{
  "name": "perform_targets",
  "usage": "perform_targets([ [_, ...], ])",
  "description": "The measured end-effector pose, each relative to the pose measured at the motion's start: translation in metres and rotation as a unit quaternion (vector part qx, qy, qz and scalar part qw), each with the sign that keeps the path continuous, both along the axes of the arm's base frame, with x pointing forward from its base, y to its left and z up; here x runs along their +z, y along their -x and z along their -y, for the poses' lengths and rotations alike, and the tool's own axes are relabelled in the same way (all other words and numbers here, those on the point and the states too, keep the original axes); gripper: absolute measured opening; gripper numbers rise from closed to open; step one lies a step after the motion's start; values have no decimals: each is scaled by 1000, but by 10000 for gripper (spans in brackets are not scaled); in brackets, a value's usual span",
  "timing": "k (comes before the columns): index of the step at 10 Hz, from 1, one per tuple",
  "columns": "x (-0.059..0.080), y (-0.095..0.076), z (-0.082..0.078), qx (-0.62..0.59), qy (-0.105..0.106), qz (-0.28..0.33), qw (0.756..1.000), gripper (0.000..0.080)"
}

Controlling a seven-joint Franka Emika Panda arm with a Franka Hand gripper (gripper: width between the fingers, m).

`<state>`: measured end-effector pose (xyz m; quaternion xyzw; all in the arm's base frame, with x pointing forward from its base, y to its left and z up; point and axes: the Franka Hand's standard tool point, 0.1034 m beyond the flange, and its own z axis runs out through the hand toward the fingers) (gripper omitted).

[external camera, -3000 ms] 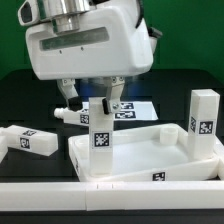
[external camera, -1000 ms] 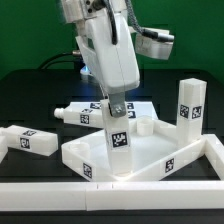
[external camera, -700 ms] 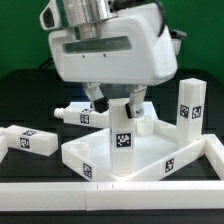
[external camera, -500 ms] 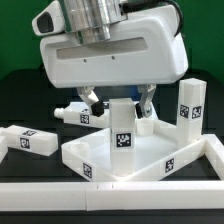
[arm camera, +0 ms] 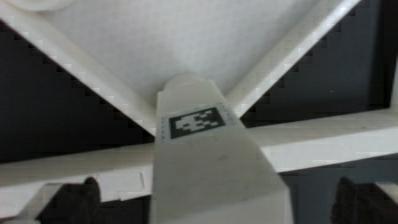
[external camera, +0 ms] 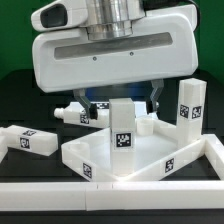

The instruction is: Assemble desk

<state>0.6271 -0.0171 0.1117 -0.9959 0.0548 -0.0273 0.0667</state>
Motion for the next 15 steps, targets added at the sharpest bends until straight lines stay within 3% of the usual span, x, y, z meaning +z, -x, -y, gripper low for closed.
perform_targets([
  [1,0,0,0,0,0,0,1000,531],
  [2,0,0,0,-1,0,0,1000,531],
  [3,0,0,0,-36,-3,-5,999,329],
  [4,0,0,0,-78,-5,-10,997,285],
  [6,7,0,-4,-231,-7,-18,973,285],
  [7,9,2,-8,-329,-12,-25,944,285],
  [8,8,1,-14,-452,-34,-40,890,285],
  [9,7,-1,-14,-512,-58,-53,855,285],
  [11,6,0,-15,-545,-61,-59,834,285],
  [14,5,0,-19,-639,-76,-78,762,285],
  [15,4,-1,-23,-728,-96,-96,672,285],
])
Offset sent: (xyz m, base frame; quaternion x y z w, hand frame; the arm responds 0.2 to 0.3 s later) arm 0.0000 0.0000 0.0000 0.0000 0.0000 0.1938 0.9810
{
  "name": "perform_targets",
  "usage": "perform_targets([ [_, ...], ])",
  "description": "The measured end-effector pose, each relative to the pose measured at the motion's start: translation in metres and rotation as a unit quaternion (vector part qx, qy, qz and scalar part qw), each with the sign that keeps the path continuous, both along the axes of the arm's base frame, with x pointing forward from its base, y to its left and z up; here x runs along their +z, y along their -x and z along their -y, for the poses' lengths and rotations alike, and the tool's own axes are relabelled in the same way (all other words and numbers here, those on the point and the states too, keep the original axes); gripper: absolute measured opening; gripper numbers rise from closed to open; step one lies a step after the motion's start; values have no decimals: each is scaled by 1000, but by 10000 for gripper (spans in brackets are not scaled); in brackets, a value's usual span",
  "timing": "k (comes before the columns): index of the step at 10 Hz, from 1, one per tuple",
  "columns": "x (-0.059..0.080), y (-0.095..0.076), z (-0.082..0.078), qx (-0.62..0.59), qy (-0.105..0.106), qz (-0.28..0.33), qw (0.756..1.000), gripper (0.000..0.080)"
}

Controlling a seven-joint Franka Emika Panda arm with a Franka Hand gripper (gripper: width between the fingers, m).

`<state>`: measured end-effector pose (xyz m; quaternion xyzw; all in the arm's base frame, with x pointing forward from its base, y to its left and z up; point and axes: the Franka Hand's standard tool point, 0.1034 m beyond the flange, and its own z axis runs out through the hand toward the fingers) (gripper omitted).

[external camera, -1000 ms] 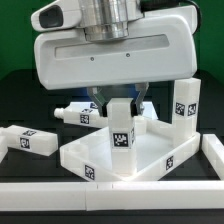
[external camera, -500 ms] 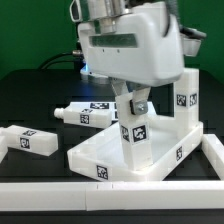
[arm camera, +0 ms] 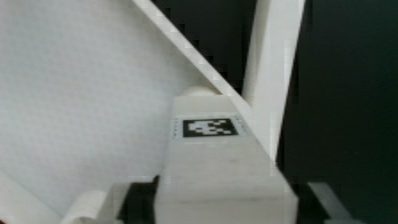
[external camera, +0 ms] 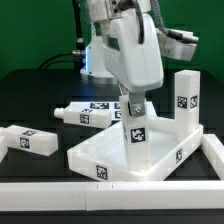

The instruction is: Assemble desk

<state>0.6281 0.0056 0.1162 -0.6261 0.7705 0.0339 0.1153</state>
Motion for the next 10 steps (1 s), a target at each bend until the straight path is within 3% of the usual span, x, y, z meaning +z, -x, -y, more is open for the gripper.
perform_targets([
  [2,-4,-1,0,-144,-29,-8,989,285],
  [6,-4,-1,-3,-176,-37,-14,984,285],
  [7,-4,-1,-3,-150,-33,-9,988,459],
  [8,-2,-3,-5,-73,-19,9,997,583],
  [10,-3,-4,-8,97,2,36,995,628],
])
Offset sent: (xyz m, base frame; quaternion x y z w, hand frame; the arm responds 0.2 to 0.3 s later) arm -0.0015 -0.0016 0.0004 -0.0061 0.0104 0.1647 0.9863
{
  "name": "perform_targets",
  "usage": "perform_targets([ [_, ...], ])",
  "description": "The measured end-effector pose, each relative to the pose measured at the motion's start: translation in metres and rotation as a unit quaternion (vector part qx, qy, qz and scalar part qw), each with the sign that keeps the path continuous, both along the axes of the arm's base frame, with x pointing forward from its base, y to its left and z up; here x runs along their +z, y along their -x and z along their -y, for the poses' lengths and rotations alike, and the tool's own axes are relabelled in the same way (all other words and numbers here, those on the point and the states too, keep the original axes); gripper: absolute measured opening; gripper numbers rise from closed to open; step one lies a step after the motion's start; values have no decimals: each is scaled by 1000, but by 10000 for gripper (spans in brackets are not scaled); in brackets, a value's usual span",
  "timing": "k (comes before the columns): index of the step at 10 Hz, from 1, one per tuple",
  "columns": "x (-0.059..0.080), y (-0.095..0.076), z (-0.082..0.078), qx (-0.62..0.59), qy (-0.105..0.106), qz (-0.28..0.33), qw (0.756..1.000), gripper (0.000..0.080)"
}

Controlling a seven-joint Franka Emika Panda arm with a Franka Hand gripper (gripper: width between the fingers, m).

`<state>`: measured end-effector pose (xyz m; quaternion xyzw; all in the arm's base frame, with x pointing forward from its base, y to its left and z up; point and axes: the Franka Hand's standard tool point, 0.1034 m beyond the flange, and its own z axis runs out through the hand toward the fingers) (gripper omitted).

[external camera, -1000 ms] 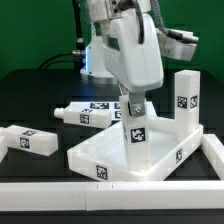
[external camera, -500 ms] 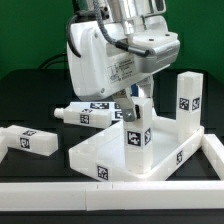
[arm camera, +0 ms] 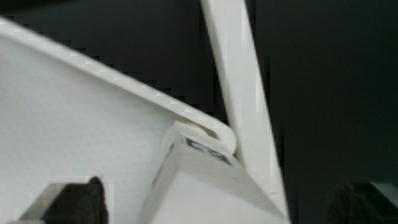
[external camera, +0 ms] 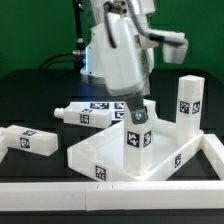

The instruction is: Assemble desk

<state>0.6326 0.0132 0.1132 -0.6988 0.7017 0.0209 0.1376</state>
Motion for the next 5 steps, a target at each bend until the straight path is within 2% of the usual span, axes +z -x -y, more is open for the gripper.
perform_targets([
  [4,-1,0,1,169,31,36,985,649],
  [5,-1,0,2,288,63,45,955,649],
])
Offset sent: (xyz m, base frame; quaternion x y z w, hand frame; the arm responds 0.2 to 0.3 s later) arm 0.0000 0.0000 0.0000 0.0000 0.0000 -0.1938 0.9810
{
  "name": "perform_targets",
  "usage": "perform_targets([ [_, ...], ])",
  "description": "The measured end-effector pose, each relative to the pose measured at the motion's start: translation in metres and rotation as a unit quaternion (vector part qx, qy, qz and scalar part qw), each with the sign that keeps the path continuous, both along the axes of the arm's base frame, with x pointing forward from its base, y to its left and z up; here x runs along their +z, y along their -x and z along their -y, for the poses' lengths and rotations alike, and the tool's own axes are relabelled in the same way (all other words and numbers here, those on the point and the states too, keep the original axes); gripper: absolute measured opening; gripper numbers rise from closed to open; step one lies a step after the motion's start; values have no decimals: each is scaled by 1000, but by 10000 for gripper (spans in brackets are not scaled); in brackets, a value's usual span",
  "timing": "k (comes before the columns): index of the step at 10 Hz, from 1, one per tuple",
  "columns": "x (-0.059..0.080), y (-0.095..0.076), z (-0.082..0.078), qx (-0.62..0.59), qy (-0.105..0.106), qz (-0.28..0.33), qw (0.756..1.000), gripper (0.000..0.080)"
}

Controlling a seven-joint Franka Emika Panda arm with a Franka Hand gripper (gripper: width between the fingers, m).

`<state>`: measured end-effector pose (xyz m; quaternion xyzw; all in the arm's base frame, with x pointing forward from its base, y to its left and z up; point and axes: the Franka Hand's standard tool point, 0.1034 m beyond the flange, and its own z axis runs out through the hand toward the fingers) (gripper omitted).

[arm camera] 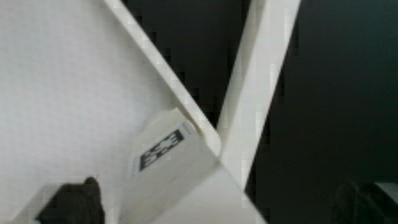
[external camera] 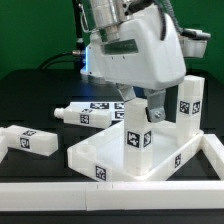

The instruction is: Assemble desk

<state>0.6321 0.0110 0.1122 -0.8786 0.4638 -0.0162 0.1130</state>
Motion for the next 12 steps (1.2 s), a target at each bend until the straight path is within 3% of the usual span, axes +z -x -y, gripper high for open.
perform_targets([
  [1,-1,-2,-1,90,22,12,996,649],
  [5,-2,-1,2,222,40,34,974,649],
  [6,-2,0,0,292,54,39,954,649],
  [7,-3,3,-7,398,71,41,914,649],
  [8,-3,7,-14,487,73,37,870,649],
  [12,-3,8,-11,587,80,53,804,649],
])
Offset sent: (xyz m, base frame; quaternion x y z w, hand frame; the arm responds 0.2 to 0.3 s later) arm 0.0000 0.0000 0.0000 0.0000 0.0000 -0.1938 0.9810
